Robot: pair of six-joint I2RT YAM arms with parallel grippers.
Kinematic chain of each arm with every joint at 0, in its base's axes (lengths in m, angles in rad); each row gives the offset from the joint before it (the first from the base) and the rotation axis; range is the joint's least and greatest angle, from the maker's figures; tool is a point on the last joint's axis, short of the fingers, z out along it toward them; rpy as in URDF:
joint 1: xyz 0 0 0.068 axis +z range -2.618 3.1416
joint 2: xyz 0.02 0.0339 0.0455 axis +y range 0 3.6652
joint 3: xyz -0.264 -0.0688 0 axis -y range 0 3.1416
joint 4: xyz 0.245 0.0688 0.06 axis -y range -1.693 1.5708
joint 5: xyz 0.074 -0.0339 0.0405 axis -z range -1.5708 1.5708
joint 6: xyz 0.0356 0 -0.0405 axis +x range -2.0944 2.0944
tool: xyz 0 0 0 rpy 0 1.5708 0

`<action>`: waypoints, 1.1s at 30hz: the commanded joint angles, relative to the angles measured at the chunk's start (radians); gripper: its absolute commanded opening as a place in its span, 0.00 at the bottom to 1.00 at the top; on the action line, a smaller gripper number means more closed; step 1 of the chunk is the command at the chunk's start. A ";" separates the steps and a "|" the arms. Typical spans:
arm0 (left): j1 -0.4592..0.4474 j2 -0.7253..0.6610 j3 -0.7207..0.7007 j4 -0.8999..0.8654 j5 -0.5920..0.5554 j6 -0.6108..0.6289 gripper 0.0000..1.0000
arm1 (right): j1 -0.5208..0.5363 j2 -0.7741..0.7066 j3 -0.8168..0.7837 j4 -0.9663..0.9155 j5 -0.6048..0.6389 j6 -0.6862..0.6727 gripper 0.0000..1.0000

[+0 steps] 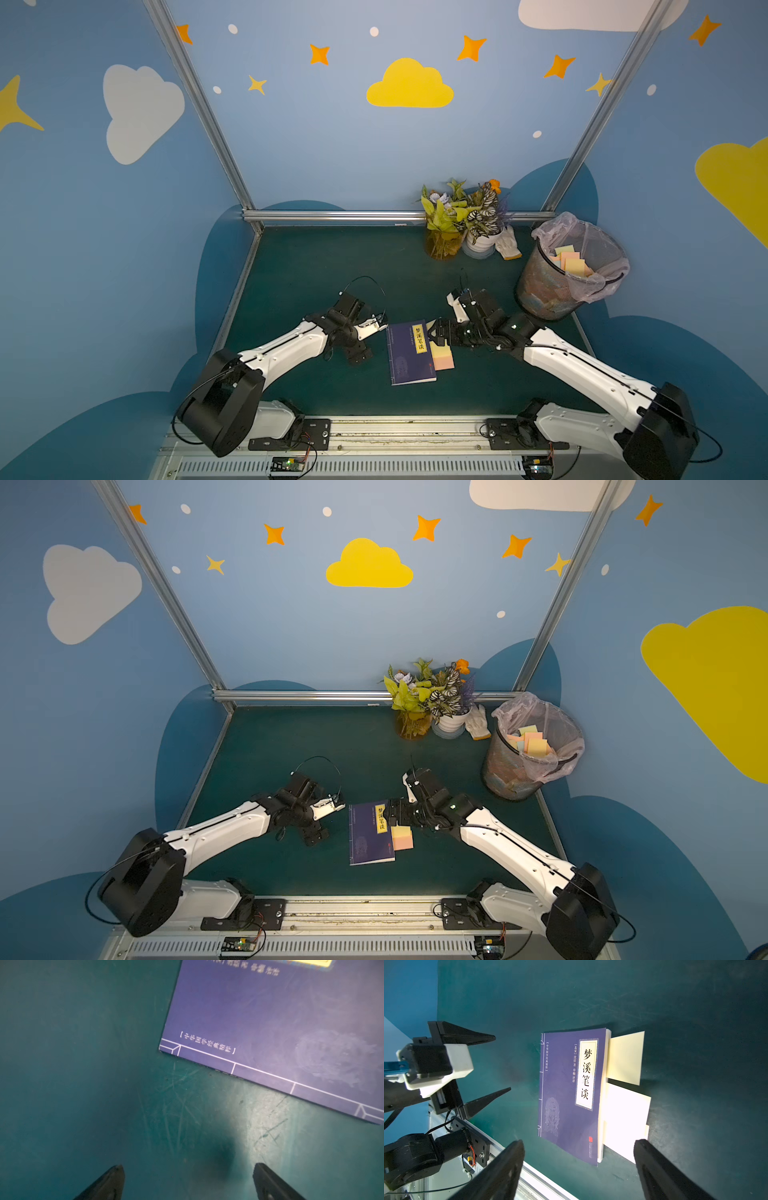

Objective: Peel off the used sticky note
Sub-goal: Open the book at the center of the board.

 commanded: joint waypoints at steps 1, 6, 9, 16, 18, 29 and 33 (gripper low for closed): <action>-0.018 0.059 0.054 0.043 -0.019 -0.034 1.00 | 0.009 0.055 0.006 0.060 -0.033 0.059 0.86; -0.056 0.170 0.130 0.018 -0.060 -0.051 1.00 | 0.014 0.112 -0.002 0.131 -0.055 0.092 0.83; -0.069 0.233 0.176 0.010 -0.059 -0.068 1.00 | 0.014 0.145 0.005 0.131 -0.050 0.090 0.77; -0.072 0.400 0.327 -0.028 -0.098 -0.093 1.00 | 0.003 0.133 0.001 0.130 -0.012 0.084 0.72; -0.071 0.437 0.365 -0.031 -0.111 -0.099 1.00 | 0.000 0.126 -0.008 0.133 -0.005 0.087 0.72; -0.057 0.532 0.540 -0.092 -0.120 -0.139 1.00 | -0.040 0.121 -0.054 0.150 0.053 0.160 0.67; -0.050 0.458 0.491 -0.117 -0.097 -0.127 1.00 | -0.054 0.112 -0.092 0.203 0.056 0.193 0.67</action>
